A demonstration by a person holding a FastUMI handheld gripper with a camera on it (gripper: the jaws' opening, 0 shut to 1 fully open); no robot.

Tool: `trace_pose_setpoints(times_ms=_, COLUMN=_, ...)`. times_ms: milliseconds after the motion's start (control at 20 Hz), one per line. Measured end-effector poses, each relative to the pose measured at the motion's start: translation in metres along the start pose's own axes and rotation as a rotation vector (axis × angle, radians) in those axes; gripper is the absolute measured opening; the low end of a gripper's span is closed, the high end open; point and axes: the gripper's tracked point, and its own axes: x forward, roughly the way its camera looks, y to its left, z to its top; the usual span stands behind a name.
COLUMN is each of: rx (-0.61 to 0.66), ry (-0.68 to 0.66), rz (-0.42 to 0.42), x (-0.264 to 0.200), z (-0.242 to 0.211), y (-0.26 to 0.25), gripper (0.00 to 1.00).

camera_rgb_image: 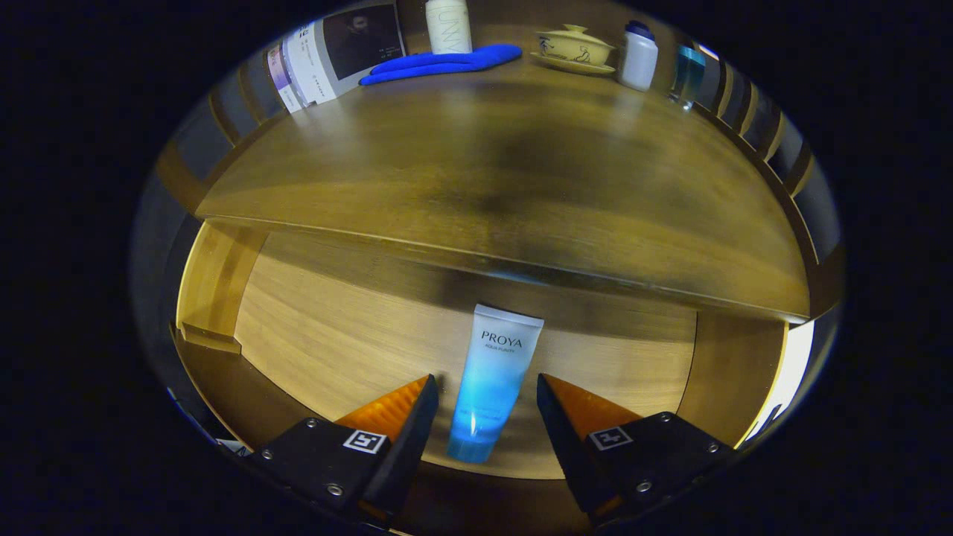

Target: Pull open the drawer, take out the items inside it, and place them on the countertop above the cabinet.

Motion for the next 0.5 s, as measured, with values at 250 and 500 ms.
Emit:
trace_pose_setpoints(times_ms=250, rx=-0.024, ry=0.007, rz=0.0, x=0.0084, z=-0.0056, y=-0.0003, gripper=0.68)
trace_pose_setpoints(times_ms=500, rx=-0.057, ry=-0.038, rz=-0.001, x=0.0047, z=-0.0044, y=0.0001, gripper=0.49)
